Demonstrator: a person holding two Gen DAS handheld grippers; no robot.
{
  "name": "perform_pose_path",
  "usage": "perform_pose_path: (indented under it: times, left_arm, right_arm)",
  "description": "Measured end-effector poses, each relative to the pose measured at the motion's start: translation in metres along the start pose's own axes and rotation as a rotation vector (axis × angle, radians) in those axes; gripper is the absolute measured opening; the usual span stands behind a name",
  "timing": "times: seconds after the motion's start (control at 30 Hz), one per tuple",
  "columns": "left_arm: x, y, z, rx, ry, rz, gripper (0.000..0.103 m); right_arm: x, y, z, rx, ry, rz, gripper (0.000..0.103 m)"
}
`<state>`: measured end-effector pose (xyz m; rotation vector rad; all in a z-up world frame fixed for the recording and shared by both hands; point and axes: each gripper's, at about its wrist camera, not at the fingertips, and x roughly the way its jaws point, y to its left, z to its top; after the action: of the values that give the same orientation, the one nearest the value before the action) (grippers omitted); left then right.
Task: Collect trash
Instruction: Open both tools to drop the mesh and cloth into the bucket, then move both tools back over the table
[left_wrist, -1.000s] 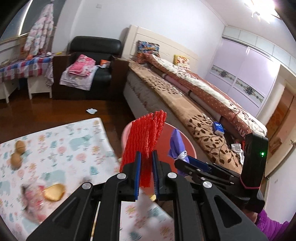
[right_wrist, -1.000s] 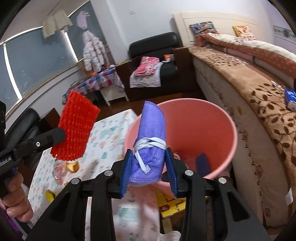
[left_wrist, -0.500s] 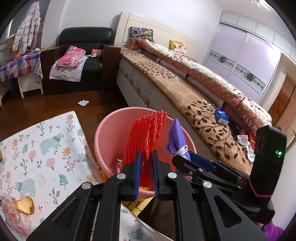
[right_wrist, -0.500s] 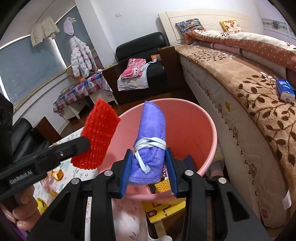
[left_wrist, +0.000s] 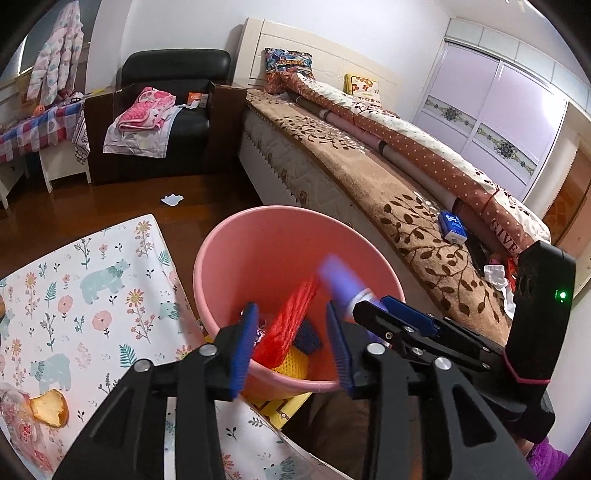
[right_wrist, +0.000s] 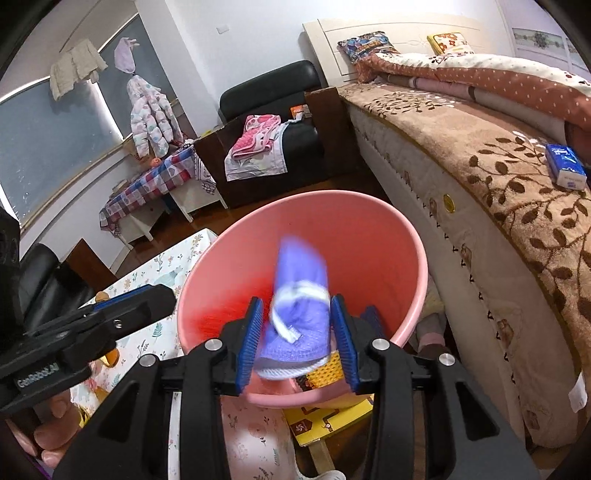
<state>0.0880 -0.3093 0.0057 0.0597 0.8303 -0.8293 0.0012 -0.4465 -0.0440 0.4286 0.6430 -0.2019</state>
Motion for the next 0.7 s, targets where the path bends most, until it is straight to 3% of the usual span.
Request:
perform_pose_path:
  times: [0.33, 0.7]
  left_arm:
    - [-0.021, 0.005, 0.002, -0.016, -0.030, 0.010, 0.039]
    - [-0.054, 0.009, -0.017, -0.026, -0.046, 0.094, 0.039]
  right_arm:
    - [-0.010, 0.005, -0.003, -0.014, -0.011, -0.005, 0.040]
    - [-0.036, 0.040, -0.014, -0.081, -0.031, 0.040, 0.040]
